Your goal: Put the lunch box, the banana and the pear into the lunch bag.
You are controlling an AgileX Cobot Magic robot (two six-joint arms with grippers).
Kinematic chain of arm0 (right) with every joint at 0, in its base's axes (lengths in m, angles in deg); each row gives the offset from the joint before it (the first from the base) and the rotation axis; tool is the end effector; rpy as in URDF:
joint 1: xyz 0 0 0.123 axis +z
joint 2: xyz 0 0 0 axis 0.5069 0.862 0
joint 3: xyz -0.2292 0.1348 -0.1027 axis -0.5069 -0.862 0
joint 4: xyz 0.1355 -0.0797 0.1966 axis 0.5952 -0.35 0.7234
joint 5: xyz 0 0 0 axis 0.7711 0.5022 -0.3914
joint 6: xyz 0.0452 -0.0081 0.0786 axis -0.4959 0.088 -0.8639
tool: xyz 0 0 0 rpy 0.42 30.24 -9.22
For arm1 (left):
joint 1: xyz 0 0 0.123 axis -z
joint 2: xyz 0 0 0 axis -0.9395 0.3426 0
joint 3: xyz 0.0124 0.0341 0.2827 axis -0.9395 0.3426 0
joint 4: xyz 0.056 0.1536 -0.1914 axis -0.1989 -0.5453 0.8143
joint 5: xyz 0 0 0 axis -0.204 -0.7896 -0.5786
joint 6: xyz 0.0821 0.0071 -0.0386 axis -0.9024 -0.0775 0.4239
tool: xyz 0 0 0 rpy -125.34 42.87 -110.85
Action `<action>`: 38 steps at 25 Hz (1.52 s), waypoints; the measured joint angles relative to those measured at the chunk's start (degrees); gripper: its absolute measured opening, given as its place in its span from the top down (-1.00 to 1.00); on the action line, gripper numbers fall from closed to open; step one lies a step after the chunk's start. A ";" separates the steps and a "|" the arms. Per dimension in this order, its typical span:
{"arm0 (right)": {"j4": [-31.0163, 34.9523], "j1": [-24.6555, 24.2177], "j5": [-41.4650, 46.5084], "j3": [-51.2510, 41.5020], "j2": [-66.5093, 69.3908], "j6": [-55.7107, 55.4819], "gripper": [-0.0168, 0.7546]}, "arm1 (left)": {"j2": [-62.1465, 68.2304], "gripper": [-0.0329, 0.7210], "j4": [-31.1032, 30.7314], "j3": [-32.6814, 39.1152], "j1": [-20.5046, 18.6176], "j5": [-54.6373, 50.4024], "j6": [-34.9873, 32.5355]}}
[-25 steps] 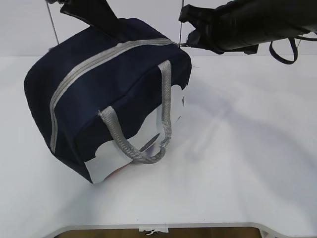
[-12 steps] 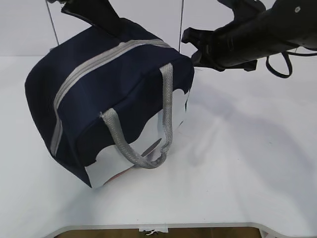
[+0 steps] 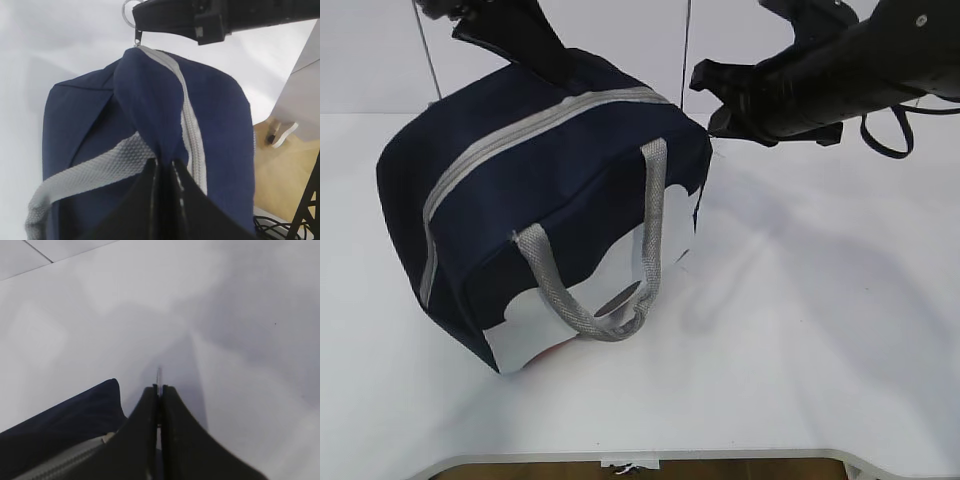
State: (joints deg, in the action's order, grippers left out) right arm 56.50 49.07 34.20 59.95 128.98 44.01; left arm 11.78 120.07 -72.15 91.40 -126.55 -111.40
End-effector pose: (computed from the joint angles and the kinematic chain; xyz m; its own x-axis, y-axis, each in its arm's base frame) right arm 0.3749 0.1363 0.2624 -0.6990 0.2718 -0.6614 -0.0659 0.8965 0.4380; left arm 0.3330 -0.1832 0.3723 -0.6124 0.5173 -0.5978 0.7703 0.5604 -0.3042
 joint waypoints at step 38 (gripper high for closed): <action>-13.67 -0.26 48.05 18.99 -2.22 13.27 -0.15 | 6.20 0.14 -5.88 -0.53 0.00 1.05 6.18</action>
State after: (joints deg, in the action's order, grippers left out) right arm 42.82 48.80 82.24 78.94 126.76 57.28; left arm 17.99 114.19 -72.68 91.40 -125.50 -105.22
